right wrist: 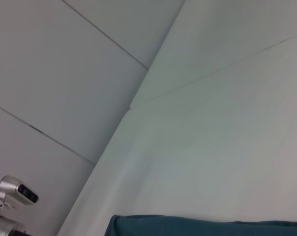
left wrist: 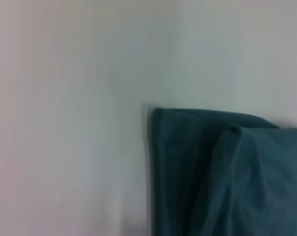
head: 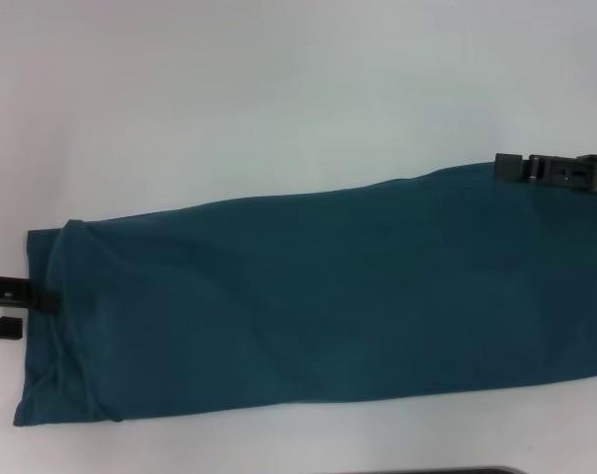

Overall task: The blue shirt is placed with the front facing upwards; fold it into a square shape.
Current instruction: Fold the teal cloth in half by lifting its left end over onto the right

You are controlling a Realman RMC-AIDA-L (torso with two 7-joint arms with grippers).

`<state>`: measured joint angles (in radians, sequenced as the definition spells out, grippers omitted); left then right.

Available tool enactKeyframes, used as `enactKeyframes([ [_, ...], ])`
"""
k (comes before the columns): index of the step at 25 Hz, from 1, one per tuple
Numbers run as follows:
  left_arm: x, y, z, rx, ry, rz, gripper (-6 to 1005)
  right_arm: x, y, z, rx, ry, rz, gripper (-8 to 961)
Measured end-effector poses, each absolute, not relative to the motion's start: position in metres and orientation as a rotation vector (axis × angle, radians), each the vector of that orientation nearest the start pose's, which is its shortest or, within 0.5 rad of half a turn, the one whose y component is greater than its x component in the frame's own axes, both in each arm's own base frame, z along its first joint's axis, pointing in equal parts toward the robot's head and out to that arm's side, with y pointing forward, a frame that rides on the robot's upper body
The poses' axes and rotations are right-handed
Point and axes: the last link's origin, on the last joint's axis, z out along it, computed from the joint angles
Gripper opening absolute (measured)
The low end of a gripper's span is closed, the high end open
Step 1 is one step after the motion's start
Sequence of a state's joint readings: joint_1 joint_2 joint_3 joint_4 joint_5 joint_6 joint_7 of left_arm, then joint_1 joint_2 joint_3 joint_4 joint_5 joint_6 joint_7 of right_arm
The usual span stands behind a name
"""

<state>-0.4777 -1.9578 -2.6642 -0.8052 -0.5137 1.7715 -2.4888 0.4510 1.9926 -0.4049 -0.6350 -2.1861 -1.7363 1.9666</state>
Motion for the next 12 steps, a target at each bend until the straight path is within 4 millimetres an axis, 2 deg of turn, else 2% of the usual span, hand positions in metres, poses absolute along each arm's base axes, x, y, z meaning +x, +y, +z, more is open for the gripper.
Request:
enactKeyframes([
  [12,-0.3541,0.2739,0.0696,2.212,2.424,0.066,804,0.3184,0.2905,0.0501,-2.400,1.606,0.824,884],
])
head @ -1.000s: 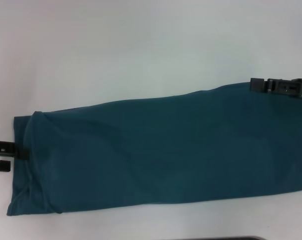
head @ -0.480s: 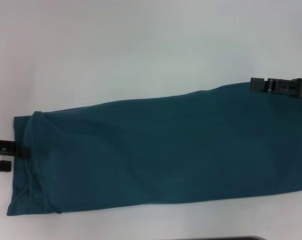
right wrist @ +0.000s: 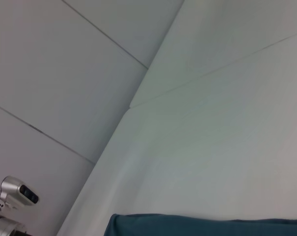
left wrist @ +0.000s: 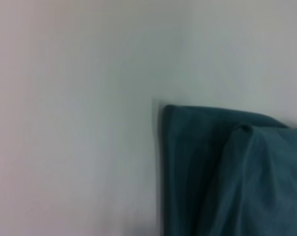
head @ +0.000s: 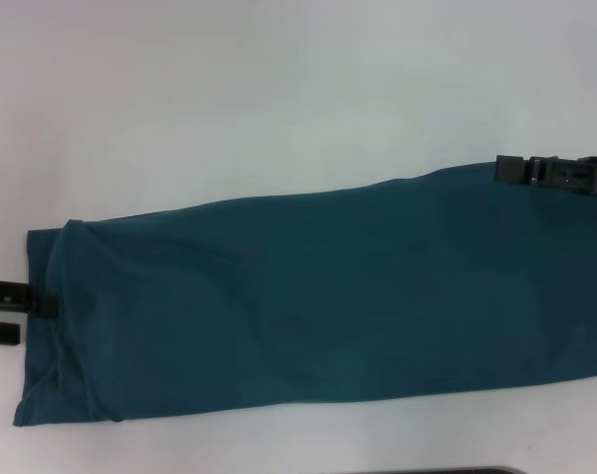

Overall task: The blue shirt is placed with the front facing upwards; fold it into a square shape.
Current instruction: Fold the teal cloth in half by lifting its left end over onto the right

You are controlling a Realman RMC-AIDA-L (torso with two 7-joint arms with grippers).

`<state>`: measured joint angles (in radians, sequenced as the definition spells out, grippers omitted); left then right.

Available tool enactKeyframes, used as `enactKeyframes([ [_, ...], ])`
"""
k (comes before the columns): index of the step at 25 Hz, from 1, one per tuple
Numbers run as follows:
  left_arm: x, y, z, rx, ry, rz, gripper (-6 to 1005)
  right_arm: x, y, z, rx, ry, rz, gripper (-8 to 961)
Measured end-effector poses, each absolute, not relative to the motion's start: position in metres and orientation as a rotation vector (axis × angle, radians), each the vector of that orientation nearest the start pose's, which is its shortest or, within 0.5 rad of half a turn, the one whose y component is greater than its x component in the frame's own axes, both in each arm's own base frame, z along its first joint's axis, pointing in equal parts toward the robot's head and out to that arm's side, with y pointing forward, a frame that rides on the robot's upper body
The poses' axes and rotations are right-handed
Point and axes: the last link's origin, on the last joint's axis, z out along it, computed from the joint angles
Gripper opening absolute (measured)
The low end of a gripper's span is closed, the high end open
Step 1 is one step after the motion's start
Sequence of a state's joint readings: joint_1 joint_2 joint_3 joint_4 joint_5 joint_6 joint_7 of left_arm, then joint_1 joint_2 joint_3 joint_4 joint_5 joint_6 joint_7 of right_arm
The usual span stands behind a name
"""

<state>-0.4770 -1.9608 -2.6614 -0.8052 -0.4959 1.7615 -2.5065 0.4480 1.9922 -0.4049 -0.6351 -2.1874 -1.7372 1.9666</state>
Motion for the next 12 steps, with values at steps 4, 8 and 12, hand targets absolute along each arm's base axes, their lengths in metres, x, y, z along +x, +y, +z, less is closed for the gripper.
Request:
enactKeyframes([
  [4,-0.3549,0.2733,0.0691,2.210,2.427,0.055,804,0.3186,0.2905,0.0503,-2.399,1.606,0.822,884],
  [8,-0.3547,0.2732,0.0676,2.205,2.426,0.053,803,0.3188,0.2905,0.0504,-2.399,1.606,0.820,884],
  [12,-0.3546,0.2737,0.0658,2.200,2.425,0.054,802,0.3193,0.2900,0.0504,-2.398,1.608,0.820,884],
])
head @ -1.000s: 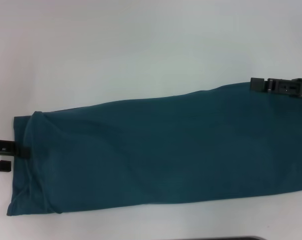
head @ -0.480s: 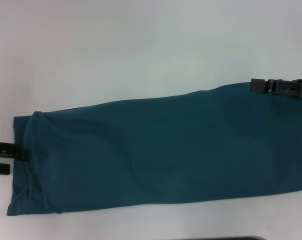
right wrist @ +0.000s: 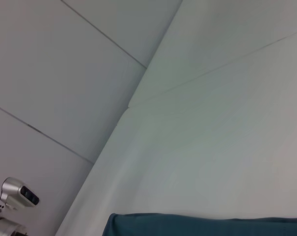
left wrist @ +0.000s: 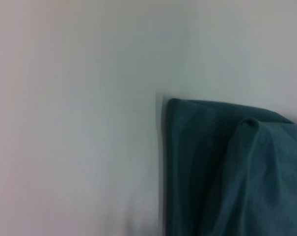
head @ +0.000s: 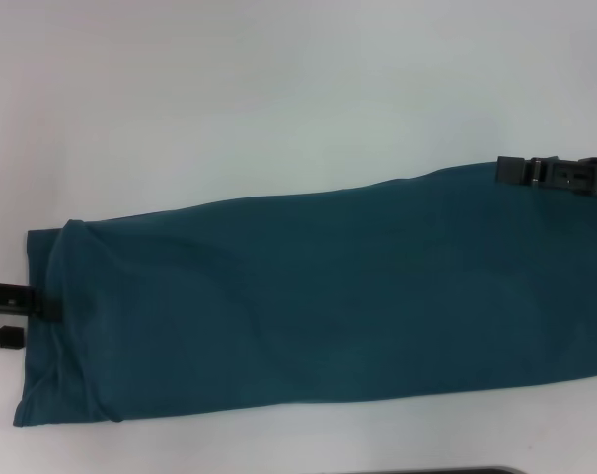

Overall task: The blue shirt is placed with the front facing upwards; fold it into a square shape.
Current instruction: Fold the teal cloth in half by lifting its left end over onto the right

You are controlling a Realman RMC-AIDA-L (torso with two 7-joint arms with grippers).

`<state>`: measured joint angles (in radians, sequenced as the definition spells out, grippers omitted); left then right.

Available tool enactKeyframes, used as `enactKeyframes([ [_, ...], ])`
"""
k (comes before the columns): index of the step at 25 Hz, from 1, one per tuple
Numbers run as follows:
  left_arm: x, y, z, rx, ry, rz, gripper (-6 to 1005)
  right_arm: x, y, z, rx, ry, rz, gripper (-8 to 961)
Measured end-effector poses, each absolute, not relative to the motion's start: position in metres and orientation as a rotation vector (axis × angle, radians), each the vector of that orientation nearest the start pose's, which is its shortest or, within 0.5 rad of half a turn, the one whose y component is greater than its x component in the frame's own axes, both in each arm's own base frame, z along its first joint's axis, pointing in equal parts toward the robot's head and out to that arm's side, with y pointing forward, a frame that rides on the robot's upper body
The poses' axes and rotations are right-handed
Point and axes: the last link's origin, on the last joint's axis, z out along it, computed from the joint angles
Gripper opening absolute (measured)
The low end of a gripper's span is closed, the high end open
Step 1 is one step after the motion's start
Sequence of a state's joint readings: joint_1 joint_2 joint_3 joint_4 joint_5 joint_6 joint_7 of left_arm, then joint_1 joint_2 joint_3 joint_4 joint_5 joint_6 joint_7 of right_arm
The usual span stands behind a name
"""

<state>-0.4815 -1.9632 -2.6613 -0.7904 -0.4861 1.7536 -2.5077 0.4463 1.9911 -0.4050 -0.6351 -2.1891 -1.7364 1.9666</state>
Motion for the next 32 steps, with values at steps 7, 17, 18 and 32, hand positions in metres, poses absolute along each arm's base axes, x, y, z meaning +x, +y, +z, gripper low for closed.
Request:
enactKeyframes([
  [7,-0.356,0.273,0.065,2.193,2.431,0.053,800,0.320,0.289,0.050,-2.394,1.611,0.819,884],
  [17,-0.355,0.273,0.061,2.178,2.425,0.054,798,0.320,0.289,0.050,-2.394,1.614,0.820,884],
  [18,-0.354,0.273,0.060,2.177,2.422,0.054,798,0.320,0.289,0.050,-2.394,1.614,0.821,884],
  [32,-0.345,0.278,0.050,2.180,2.366,0.041,795,0.321,0.289,0.051,-2.388,1.623,0.818,884],
])
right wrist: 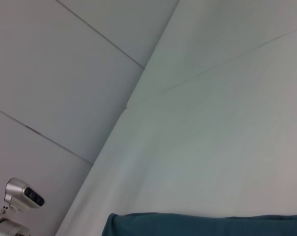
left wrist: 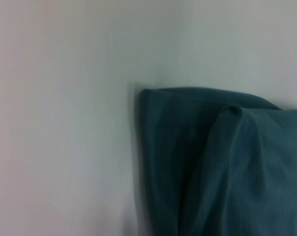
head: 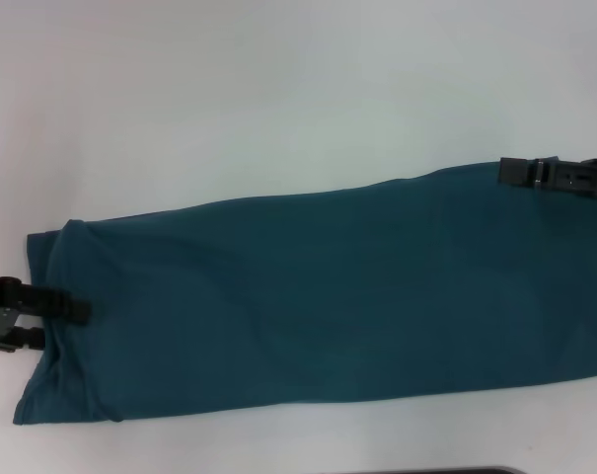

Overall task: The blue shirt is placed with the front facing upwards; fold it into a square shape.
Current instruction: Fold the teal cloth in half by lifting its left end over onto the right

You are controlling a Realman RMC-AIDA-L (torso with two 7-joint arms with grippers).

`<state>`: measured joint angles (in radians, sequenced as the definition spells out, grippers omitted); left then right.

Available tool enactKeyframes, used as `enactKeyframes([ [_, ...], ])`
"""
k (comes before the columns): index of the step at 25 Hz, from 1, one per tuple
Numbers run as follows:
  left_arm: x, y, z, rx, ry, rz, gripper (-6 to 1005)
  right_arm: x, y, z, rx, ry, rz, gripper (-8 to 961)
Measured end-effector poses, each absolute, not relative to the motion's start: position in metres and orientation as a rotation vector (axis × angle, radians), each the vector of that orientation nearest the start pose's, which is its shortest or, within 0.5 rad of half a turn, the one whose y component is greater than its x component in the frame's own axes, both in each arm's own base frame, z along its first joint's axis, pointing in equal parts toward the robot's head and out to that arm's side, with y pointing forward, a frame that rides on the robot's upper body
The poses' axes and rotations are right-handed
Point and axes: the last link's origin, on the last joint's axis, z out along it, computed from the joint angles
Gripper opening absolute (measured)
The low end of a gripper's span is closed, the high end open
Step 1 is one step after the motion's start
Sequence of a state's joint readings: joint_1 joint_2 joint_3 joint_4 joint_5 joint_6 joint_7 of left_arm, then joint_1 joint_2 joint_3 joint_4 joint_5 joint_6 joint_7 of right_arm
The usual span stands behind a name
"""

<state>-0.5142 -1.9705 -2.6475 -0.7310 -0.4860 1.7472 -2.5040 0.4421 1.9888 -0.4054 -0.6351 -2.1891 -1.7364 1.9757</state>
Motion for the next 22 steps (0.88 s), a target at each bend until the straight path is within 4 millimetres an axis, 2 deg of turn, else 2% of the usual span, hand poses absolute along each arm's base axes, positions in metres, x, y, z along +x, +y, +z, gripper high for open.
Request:
enactKeyframes([
  [9,-0.332,0.281,0.040,2.184,2.296,0.080,793,0.320,0.290,0.051,-2.394,1.620,0.814,885],
  [17,-0.306,0.285,0.025,2.173,2.133,0.182,791,0.319,0.291,0.051,-2.395,1.616,0.815,885],
  [22,-0.301,0.290,0.018,2.179,2.132,0.201,790,0.319,0.291,0.051,-2.395,1.614,0.816,884],
])
